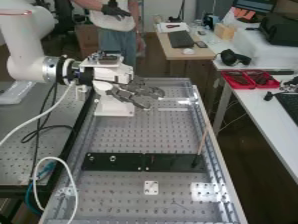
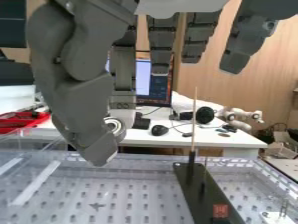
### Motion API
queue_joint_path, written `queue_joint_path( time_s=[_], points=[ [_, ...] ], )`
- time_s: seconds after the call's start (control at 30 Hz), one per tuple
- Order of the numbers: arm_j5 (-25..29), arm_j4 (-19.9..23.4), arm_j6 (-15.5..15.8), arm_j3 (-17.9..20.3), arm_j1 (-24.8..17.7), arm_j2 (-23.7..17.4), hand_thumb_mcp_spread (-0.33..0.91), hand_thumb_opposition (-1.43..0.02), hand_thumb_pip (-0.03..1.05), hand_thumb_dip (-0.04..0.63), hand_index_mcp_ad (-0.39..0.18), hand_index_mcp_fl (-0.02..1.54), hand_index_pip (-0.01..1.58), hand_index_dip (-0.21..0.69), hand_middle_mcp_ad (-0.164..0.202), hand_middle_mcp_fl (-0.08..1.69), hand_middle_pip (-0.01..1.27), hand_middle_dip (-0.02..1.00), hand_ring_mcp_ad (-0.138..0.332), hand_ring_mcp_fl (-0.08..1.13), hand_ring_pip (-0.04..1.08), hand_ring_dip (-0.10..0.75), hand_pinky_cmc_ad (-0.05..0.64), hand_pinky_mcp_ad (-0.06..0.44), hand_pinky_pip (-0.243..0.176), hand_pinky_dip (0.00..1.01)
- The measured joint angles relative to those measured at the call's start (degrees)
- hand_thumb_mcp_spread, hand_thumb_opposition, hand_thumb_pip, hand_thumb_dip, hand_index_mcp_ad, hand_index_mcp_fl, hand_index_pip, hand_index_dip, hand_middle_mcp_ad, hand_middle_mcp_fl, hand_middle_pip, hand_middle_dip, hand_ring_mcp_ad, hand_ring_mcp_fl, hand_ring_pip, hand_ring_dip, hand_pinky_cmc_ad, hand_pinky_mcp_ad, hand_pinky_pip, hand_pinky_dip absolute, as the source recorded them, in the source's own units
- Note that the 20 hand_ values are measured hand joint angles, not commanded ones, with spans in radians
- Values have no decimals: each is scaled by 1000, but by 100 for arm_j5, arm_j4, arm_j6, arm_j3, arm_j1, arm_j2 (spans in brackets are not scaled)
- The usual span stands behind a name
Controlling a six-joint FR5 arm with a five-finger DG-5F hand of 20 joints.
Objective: Grab the bearing and place it in the white container
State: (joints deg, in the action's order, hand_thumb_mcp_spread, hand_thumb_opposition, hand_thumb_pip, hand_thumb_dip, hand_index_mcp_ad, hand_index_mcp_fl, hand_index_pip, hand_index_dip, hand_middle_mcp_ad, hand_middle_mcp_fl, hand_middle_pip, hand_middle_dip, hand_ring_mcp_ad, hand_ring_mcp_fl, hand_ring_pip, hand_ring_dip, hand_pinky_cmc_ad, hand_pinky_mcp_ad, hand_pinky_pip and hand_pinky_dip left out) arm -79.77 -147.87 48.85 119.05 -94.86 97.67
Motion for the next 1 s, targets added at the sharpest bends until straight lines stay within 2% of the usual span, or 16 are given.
queue_joint_path(
  time_s=[0.27,0.67,1.0],
  points=[
    [971,-327,-124,135,-963,-366,499,-953,501,298,-133,295,1464,136,56,89,150,188,108,12,108,80,354,278,-42,182],
    [2233,-571,-449,395,-2273,-650,499,-951,501,298,-136,295,1464,138,59,99,150,188,105,16,108,80,356,281,-42,182],
    [2853,-595,-809,515,-2827,-561,499,-951,501,298,-136,295,1468,138,56,101,150,188,106,16,108,80,356,278,-42,182]
  ],
)
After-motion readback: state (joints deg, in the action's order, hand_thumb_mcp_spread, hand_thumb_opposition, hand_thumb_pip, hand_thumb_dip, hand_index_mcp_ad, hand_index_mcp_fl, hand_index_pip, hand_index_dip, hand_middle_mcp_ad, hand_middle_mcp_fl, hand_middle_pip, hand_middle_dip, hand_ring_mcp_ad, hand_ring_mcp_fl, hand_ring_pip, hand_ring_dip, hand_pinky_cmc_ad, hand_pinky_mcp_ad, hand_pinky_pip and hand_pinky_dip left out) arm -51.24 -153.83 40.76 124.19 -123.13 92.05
